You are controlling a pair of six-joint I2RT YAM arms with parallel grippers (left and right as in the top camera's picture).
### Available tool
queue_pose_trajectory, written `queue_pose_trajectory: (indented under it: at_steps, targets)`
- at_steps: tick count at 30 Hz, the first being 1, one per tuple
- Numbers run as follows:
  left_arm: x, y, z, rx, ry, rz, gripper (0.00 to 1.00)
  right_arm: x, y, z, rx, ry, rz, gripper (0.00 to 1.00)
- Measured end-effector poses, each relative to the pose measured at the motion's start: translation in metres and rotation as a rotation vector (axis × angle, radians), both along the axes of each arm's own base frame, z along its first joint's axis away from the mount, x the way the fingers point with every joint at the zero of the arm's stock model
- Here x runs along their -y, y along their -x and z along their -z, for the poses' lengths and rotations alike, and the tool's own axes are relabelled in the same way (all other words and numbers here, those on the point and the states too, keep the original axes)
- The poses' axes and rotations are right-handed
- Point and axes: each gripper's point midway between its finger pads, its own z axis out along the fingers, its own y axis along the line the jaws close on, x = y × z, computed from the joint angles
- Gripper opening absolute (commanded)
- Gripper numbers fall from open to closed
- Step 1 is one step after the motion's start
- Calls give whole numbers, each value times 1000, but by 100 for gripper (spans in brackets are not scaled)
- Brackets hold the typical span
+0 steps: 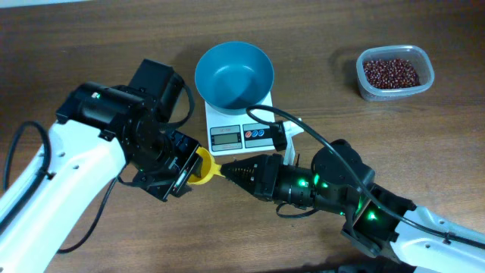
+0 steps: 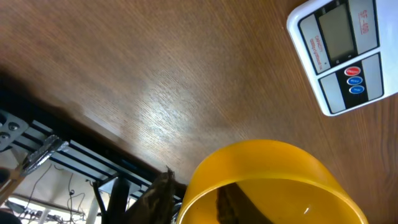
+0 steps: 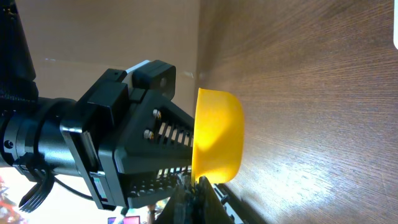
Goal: Scoop item into bowl and weigh 50g on scale
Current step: 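Release the scoop from the left gripper and pull the left arm back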
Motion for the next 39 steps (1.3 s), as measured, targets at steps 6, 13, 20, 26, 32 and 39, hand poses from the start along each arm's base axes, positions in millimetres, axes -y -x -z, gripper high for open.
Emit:
queue_pose_trajectory:
  at_steps: [6, 13, 20, 26, 32, 39]
  targets:
    - [6, -13, -6, 65, 26, 41, 40, 5, -2, 18, 5, 83, 16, 4]
    - [10, -48, -69, 324, 69, 296, 42, 7, -2, 22, 118, 151, -8, 4]
    - [-37, -14, -98, 417, -108, 373, 50, 27, 6, 45, 113, 298, -33, 4]
    - [-55, -2, -123, 536, -151, 359, 79, 73, 11, 38, 92, 361, 53, 4]
    - [-57, -1, -125, 550, -160, 361, 99, 116, 44, 25, 31, 492, 74, 4]
    - [-57, -1, -125, 550, -160, 361, 99, 134, 62, -37, 131, 484, 94, 4]
